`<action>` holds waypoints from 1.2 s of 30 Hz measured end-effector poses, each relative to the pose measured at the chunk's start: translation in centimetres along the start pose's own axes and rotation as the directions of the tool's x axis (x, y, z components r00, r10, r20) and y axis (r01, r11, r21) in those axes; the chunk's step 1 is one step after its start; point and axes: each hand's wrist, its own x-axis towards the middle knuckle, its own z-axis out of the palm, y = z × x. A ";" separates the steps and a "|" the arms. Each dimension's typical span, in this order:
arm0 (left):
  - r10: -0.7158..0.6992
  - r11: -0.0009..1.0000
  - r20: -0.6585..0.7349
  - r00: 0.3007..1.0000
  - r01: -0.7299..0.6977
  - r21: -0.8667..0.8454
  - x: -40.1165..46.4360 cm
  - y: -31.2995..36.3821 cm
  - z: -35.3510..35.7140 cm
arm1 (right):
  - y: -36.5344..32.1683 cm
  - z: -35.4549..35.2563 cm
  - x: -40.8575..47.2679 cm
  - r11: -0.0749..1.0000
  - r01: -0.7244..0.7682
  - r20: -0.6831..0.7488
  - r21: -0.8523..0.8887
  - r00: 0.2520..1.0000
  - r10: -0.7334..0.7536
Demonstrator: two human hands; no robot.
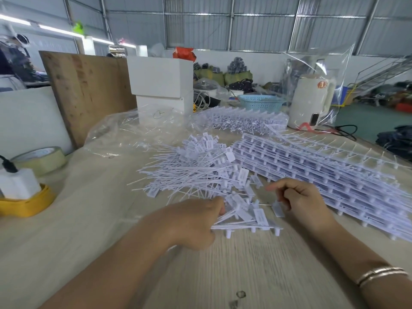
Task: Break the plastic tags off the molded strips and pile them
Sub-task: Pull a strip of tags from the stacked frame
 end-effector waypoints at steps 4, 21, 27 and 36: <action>0.043 0.997 -0.068 0.997 -0.047 -0.053 0.5 -0.5 0.2 | 0.3 0.1 0.0 0.998 -0.018 -0.030 0.062 0.999 0.020; -0.093 0.887 -0.389 0.916 -0.101 -0.450 0.2 -1.0 -7.2 | 0.3 -0.4 0.4 0.993 -0.022 -0.098 0.113 0.995 0.033; -0.053 0.998 -0.307 0.950 0.040 -0.047 4.7 -3.4 -8.9 | 0.3 -0.2 0.4 0.993 -0.010 -0.061 0.115 0.998 0.017; -0.067 0.997 -0.292 0.954 0.075 0.017 6.2 -6.5 -4.8 | 0.3 -0.1 0.4 0.993 0.021 -0.035 0.116 0.999 -0.017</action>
